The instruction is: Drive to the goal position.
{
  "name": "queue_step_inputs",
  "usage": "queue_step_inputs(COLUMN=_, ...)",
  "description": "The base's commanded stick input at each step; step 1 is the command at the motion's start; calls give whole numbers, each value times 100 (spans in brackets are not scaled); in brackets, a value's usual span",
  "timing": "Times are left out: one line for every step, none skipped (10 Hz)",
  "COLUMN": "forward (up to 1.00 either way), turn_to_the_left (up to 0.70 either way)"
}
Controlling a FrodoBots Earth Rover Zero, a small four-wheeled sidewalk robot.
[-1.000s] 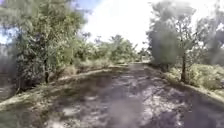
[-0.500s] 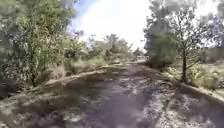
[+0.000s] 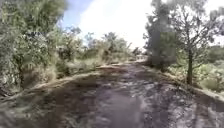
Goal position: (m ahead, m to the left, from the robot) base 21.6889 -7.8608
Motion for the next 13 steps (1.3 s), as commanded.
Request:
queue_step_inputs(forward=85, turn_to_the_left=0)
queue_step_inputs(forward=85, turn_to_the_left=0)
queue_step_inputs(forward=85, turn_to_the_left=-20)
queue_step_inputs(forward=85, turn_to_the_left=-34)
queue_step_inputs(forward=85, turn_to_the_left=-34)
queue_step_inputs(forward=85, turn_to_the_left=-34)
queue_step_inputs(forward=85, turn_to_the_left=-9)
queue_step_inputs(forward=85, turn_to_the_left=0)
queue_step_inputs(forward=85, turn_to_the_left=0)
queue_step_inputs(forward=85, turn_to_the_left=0)
queue_step_inputs(forward=85, turn_to_the_left=0)
queue_step_inputs(forward=85, turn_to_the_left=0)
queue_step_inputs(forward=85, turn_to_the_left=0)
